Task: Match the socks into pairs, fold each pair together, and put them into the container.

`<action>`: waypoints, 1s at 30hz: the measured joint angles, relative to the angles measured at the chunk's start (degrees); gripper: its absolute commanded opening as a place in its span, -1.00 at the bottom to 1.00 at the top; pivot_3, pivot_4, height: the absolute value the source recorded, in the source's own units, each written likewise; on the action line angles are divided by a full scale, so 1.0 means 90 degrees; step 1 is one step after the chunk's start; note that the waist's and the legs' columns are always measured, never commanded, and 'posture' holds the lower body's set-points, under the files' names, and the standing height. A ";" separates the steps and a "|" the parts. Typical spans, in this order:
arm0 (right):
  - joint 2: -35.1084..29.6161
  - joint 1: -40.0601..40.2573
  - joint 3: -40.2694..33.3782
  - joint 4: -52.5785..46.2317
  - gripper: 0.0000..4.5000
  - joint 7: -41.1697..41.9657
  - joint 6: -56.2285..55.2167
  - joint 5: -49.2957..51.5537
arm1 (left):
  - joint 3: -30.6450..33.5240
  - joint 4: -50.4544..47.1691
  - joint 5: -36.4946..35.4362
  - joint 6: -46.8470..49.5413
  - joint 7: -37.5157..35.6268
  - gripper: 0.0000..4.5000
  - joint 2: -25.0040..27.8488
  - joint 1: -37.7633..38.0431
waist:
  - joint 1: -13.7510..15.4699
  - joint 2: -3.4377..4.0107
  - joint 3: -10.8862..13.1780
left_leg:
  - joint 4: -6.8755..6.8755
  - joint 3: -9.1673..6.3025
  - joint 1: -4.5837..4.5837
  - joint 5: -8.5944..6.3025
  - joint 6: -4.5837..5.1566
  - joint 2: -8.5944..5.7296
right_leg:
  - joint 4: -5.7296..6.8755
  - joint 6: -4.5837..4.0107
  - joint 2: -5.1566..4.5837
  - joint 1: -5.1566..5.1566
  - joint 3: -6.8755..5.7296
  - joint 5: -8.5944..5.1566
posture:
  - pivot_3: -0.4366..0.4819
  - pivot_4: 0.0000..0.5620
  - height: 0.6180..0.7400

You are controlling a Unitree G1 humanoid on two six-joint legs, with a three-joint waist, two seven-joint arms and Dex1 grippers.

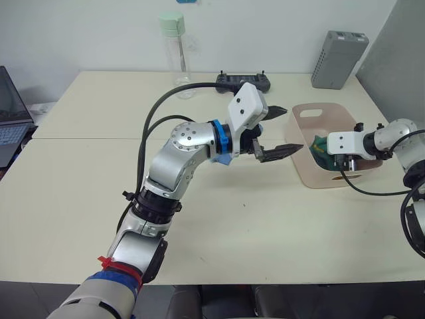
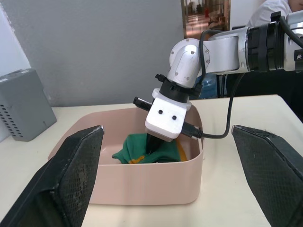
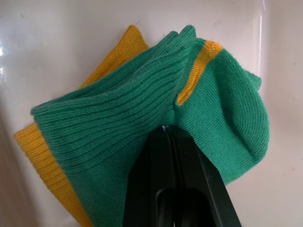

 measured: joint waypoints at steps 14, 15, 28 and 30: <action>0.0304 -0.0776 -0.2110 -0.1781 0.03 0.0518 0.1736 0.2322 | 0.0703 0.0085 0.0176 -0.0322 0.0199 1.00 0.0948 0.0556 | -0.0103 0.0008 0.0001 | 0.0001 -0.0017 0.0002 0.0000 0.0001 0.0003 | 0.0012 0.0000 0.0001 0.0009 -0.0013 0.0002 | -0.05 -0.47 1.00; 0.0492 -0.0413 -0.2336 -0.2394 0.18 0.0443 0.2213 0.2680 | 0.0827 0.0091 0.0216 -0.0378 0.0308 1.00 0.1005 0.0681 | -0.0102 0.0009 0.0001 | 0.0008 -0.0026 0.0002 0.0000 0.0001 0.0004 | 0.0016 0.0000 0.0001 0.0014 -0.0020 0.0002 | -0.05 -0.47 1.00; 0.2724 0.5172 -0.2689 -0.9620 0.98 -0.2681 0.6186 0.4105 | 0.2393 -0.1061 0.0234 -0.0569 0.1819 1.00 0.1089 0.4292 | 0.0082 -0.0001 -0.0013 | 0.0018 -0.0055 -0.0004 0.0001 -0.0002 -0.0001 | 0.0085 -0.0031 0.0007 -0.0005 -0.0029 -0.0027 | -0.05 -0.47 1.00; 0.3092 0.5744 -0.2608 -0.9797 0.98 -0.3013 0.6358 0.4120 | 0.2505 -0.1131 0.0219 -0.0593 0.2002 1.00 0.0905 0.4730 | 0.0068 -0.0006 -0.0016 | 0.0022 -0.0051 0.0002 0.0004 -0.0004 0.0001 | 0.0086 -0.0006 0.0008 -0.0002 -0.0027 -0.0039 | -0.05 -0.47 1.00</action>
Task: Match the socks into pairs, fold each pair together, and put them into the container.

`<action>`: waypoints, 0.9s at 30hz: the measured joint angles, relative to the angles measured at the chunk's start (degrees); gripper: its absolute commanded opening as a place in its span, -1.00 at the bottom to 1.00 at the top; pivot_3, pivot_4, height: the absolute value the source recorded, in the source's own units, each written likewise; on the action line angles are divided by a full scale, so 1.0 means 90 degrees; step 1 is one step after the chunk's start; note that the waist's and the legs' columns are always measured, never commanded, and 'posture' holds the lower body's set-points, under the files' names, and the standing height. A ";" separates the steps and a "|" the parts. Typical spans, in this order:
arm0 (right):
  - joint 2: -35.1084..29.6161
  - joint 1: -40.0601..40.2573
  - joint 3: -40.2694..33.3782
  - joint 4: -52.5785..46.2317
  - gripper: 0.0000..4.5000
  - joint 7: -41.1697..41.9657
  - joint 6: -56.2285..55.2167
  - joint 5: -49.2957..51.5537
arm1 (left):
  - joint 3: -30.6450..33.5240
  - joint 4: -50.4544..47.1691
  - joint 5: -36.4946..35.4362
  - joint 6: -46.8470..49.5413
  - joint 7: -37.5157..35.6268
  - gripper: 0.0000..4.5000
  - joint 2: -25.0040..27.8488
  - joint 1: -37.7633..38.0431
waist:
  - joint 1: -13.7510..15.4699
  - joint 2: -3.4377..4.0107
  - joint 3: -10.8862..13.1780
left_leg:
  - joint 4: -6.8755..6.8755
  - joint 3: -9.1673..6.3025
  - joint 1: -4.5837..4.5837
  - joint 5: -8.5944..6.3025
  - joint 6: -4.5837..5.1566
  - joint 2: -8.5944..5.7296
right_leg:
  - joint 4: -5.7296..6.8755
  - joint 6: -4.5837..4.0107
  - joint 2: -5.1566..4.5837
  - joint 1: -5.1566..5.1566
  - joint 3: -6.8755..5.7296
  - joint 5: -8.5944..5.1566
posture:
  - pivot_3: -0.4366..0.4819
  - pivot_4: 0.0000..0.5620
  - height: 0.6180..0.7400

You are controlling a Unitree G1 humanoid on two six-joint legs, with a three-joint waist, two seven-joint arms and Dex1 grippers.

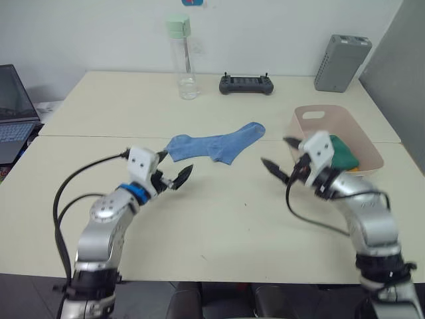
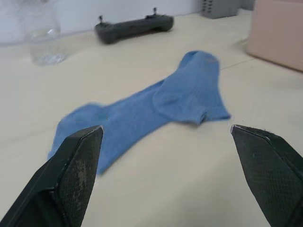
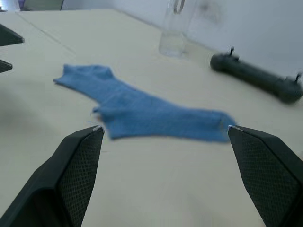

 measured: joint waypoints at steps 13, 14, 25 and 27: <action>-0.0087 0.2051 0.0515 0.0202 0.98 -0.0592 -0.1617 -0.0882 | 0.0001 -0.0486 0.0164 -0.0833 0.0356 1.00 -0.0269 0.1824 | -0.0058 -0.0055 -0.0033 | -0.0003 0.0033 0.0042 0.0002 -0.0003 0.0008 | -0.0002 -0.0022 -0.0001 0.0011 0.0031 -0.0018 | -0.05 -0.47 1.00; -0.0087 0.1965 0.0527 0.0208 0.98 -0.0581 -0.1577 -0.0860 | -0.0022 -0.0481 0.0176 -0.0835 0.0360 1.00 -0.0268 0.1769 | -0.0059 -0.0055 -0.0032 | -0.0003 0.0035 0.0041 0.0002 -0.0003 0.0007 | -0.0002 -0.0022 -0.0001 0.0010 0.0032 -0.0018 | -0.05 -0.47 1.00; -0.0113 -0.0444 0.0785 0.0295 0.98 -0.0217 -0.0343 -0.0495 | -0.1267 0.1561 0.1046 -0.1016 -0.0063 1.00 0.0018 -0.1423 | -0.0039 -0.0064 -0.0036 | -0.0004 0.0036 0.0033 0.0013 0.0012 0.0000 | -0.0004 0.0000 0.0002 0.0013 0.0029 0.0011 | -0.05 -0.47 1.00; -0.0086 -0.0614 0.0804 0.0384 0.98 -0.0226 -0.0283 -0.0493 | -0.1494 0.2310 0.1268 -0.1076 -0.0083 1.00 -0.0026 -0.2035 | -0.0044 -0.0066 -0.0037 | -0.0004 0.0031 0.0031 0.0014 0.0015 0.0001 | -0.0010 0.0022 0.0008 0.0014 0.0028 0.0020 | -0.05 -0.47 1.00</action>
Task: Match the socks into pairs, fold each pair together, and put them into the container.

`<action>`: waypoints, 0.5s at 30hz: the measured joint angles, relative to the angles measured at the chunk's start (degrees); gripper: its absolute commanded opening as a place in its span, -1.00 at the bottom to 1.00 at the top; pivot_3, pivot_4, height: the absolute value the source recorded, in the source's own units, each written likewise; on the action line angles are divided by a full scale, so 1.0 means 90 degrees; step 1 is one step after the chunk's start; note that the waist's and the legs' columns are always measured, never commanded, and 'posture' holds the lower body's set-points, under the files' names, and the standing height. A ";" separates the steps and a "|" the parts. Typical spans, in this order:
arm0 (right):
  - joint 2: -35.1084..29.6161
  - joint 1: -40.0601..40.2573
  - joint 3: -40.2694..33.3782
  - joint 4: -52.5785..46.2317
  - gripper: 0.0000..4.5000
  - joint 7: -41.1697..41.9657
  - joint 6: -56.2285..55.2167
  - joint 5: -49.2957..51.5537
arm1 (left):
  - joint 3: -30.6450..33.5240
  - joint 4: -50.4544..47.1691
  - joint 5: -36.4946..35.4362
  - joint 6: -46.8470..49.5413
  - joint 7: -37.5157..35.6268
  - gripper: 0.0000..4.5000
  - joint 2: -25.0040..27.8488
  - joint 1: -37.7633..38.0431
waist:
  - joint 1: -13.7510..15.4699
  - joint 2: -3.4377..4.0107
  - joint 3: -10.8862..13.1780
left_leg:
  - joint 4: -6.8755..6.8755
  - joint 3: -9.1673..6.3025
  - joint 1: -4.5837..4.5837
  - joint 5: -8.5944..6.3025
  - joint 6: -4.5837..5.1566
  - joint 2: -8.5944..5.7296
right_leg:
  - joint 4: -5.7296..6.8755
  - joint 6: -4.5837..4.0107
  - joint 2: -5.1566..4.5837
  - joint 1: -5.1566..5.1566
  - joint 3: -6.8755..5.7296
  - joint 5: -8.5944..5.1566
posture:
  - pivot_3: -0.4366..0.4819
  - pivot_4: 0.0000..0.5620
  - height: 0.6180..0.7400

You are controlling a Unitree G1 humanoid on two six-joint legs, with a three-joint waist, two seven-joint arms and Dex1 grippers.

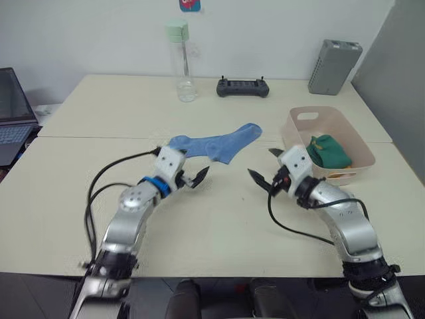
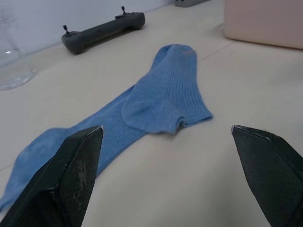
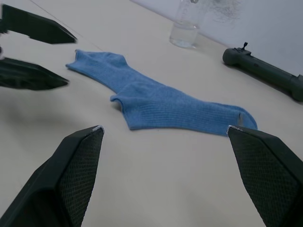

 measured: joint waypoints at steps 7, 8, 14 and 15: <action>0.0117 -0.0030 -0.0003 0.0130 0.98 -0.0145 0.0255 -0.0003 | -0.0458 0.2366 0.0643 -0.0663 0.0076 1.00 -0.0333 -0.1290 | -0.0001 0.0000 0.0000 | -0.0043 -0.0017 -0.0053 -0.0014 0.0000 0.0000 | -0.0052 -0.0047 0.0001 -0.0029 -0.0021 -0.0006 | -0.05 -0.47 1.00; 0.0119 -0.0029 -0.0003 0.0117 1.00 -0.0166 0.0297 -0.0003 | -0.0469 0.2572 0.0675 -0.0790 0.0075 0.92 -0.0384 -0.1415 | 0.0010 0.0000 0.0000 | -0.0049 -0.0022 -0.0055 -0.0014 0.0000 0.0000 | -0.0057 -0.0050 0.0001 -0.0028 -0.0026 -0.0008 | -0.05 -0.47 1.00; 0.0097 0.0010 -0.0027 -0.0101 1.00 -0.0239 0.0431 -0.0001 | -0.0477 0.3037 0.0733 -0.1154 -0.0017 0.20 -0.0455 -0.1602 | 0.0016 0.0001 0.0001 | -0.0050 -0.0026 -0.0055 -0.0014 -0.0001 0.0000 | -0.0069 -0.0044 0.0000 -0.0021 -0.0030 -0.0006 | -0.05 -0.47 1.00; 0.0089 0.0010 -0.0045 -0.0119 1.00 -0.0244 0.0446 -0.0001 | -0.0476 0.3036 0.0727 -0.1185 -0.0048 0.06 -0.0468 -0.1601 | 0.0016 0.0001 0.0001 | -0.0049 -0.0027 -0.0055 -0.0013 -0.0001 0.0000 | -0.0069 -0.0043 0.0000 -0.0020 -0.0030 -0.0006 | -0.05 -0.47 1.00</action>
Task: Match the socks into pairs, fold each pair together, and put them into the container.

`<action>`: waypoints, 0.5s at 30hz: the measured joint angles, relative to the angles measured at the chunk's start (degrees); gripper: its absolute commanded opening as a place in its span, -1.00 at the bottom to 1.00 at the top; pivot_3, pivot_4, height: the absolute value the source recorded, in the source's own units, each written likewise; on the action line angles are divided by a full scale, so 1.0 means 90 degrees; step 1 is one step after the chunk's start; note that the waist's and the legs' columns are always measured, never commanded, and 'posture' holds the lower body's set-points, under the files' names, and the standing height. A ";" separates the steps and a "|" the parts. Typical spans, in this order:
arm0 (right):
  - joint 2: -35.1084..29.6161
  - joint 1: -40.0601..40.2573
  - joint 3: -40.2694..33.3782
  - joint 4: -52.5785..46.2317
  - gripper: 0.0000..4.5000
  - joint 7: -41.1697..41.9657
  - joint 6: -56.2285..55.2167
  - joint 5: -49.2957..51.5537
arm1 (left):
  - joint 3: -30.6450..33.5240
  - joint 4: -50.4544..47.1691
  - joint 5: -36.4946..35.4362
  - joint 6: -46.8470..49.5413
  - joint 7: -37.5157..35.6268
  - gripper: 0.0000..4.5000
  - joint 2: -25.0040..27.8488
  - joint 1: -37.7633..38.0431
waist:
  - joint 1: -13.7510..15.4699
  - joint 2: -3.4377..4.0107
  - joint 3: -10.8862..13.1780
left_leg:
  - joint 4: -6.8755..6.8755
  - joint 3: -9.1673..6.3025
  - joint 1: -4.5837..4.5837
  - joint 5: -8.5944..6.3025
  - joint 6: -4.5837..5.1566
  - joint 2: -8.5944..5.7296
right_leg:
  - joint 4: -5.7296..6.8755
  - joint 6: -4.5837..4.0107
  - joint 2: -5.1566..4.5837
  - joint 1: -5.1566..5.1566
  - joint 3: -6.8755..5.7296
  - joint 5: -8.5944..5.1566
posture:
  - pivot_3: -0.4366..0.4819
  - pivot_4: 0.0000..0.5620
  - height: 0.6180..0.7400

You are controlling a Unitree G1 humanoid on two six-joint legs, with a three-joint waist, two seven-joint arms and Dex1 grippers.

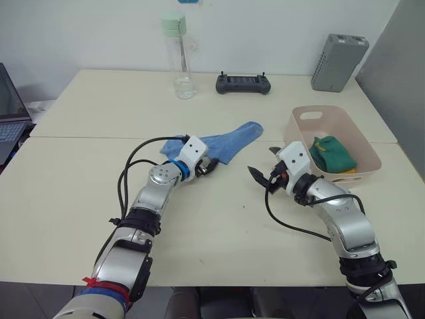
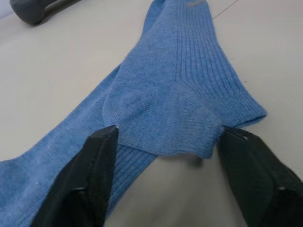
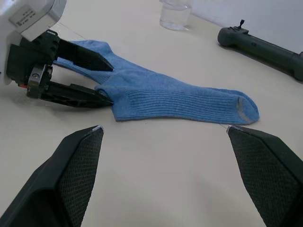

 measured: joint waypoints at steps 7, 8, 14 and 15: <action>-0.0018 0.0000 -0.0027 -0.0002 1.00 -0.0036 0.0013 0.0000 | 0.0074 -0.0001 -0.0048 -0.0214 -0.0083 -0.94 -0.0037 0.0001 | -0.0011 0.0000 0.0000 | 0.0023 0.0001 0.0002 0.0004 -0.0001 0.0000 | 0.0000 0.0046 0.0000 0.0009 0.0007 -0.0002 | -0.05 -0.47 1.00; -0.0015 -0.0001 -0.0026 -0.0002 1.00 -0.0037 0.0013 0.0000 | 0.0128 -0.0001 -0.0103 -0.0214 -0.0086 -0.97 -0.0057 0.0001 | -0.0011 0.0000 0.0000 | 0.0023 0.0000 0.0002 0.0004 -0.0001 0.0000 | 0.0000 0.0046 0.0000 0.0009 0.0006 -0.0002 | -0.05 -0.47 1.00; 0.0001 -0.0026 -0.0025 0.0012 1.00 -0.0039 0.0013 0.0000 | 0.0262 -0.0268 -0.0380 -0.0204 -0.0323 -0.97 -0.0116 0.0060 | -0.0009 0.0000 0.0000 | 0.0020 0.0000 0.0000 0.0004 -0.0001 0.0000 | -0.0004 0.0035 0.0000 0.0009 0.0006 0.0004 | -0.05 -0.47 1.00; 0.0006 -0.0039 -0.0024 0.0017 1.00 -0.0041 0.0013 0.0000 | 0.0294 -0.0500 -0.0475 -0.0146 -0.0411 -0.97 -0.0134 0.0130 | -0.0009 0.0000 0.0000 | 0.0019 0.0000 0.0000 0.0004 -0.0001 0.0000 | -0.0005 0.0021 0.0000 0.0009 0.0006 0.0012 | -0.05 -0.47 1.00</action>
